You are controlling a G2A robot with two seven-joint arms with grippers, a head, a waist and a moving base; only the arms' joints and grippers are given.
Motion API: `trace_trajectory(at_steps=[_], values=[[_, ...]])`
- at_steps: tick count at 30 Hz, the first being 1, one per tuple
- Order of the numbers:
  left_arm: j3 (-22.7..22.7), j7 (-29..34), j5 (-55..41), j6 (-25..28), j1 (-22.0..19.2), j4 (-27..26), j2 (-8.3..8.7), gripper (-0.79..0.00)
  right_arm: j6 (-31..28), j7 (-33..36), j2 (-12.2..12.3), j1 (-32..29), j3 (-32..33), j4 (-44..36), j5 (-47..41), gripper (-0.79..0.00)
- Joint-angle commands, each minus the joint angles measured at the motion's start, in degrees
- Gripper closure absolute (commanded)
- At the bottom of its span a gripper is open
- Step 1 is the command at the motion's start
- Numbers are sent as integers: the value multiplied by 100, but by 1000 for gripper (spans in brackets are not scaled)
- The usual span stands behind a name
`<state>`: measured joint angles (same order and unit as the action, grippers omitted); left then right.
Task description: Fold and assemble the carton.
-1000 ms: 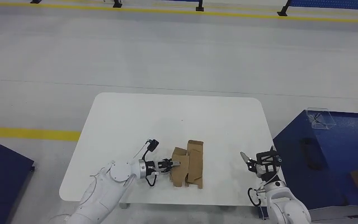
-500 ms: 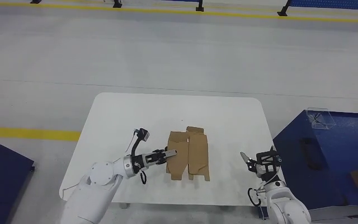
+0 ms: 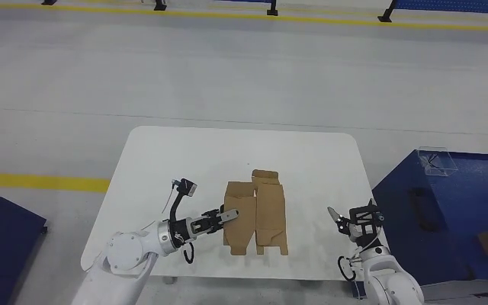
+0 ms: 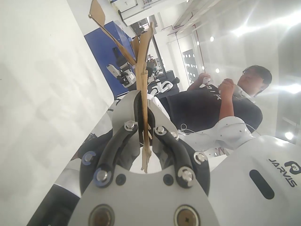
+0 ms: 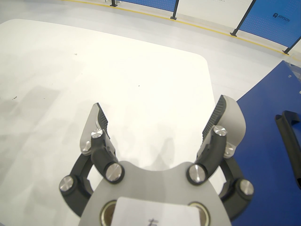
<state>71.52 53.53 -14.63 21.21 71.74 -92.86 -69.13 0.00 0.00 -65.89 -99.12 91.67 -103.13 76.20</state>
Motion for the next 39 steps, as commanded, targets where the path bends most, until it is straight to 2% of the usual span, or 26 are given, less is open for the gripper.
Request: trace_trajectory(at_steps=[1,4,6,8,10,12,15,18,21,24,26,27,28,29,30,36,37,38,39], values=[[0,0,0,0,0,0,0,0,-45,-68,-4,19,7,-66,-97,-785],[0,0,0,0,0,0,0,0,-761,184,0,-33,228,-350,-1194,-785],[-13,-158,45,-26,48,-54,-1,0,-1114,554,-14,-27,344,-533,-2358,-785],[-32,-255,13,12,92,-97,-2,0,-1313,1551,-21,130,449,-617,-4163,-785],[-43,-398,-26,116,130,-135,-7,0,-1060,2997,6,489,576,-533,-5945,-785],[-117,-450,3,128,172,-184,-12,0,-603,4284,49,965,645,-274,-7183,-785],[-251,-514,69,74,188,-219,-22,0,-94,5644,88,1552,436,198,-8205,-785],[-361,-614,109,-3,182,-196,-33,0,140,6646,113,2035,134,711,-8747,-785],[-439,-750,17,-150,170,-170,-48,0,-36,7083,115,2296,-95,1080,-9071,-785],[-514,-729,-44,-287,129,-132,-54,0,-403,7179,109,2300,-198,1249,-9368,-763],[-573,-738,-62,-341,119,-108,-60,0,-533,7210,111,2286,-221,1279,-9536,-606],[-605,-711,-97,-373,105,-101,-64,0,-600,7215,111,2273,-233,1270,-9621,-354],[-637,-680,-126,-404,95,-86,-66,0,-624,7227,113,2255,-244,1274,-9695,-292],[-667,-660,-144,-435,85,-79,-69,0,-633,7192,117,2247,-246,1264,-9722,-117],[-698,-652,-168,-469,80,-72,-72,0,-646,7132,119,2235,-255,1245,-9739,0],[-859,-690,-279,-571,27,-9,-97,0,-702,7056,140,2158,-379,1129,-9726,0],[-866,-688,-328,-596,15,10,-100,-280,-710,7059,146,2151,-385,1125,-9727,0],[-859,-699,-382,-603,1,21,-102,-785,-730,7058,152,2143,-387,1115,-9730,0],[-838,-732,-436,-577,-3,26,-103,-785,-794,7010,158,2132,-370,1103,-9706,0]])
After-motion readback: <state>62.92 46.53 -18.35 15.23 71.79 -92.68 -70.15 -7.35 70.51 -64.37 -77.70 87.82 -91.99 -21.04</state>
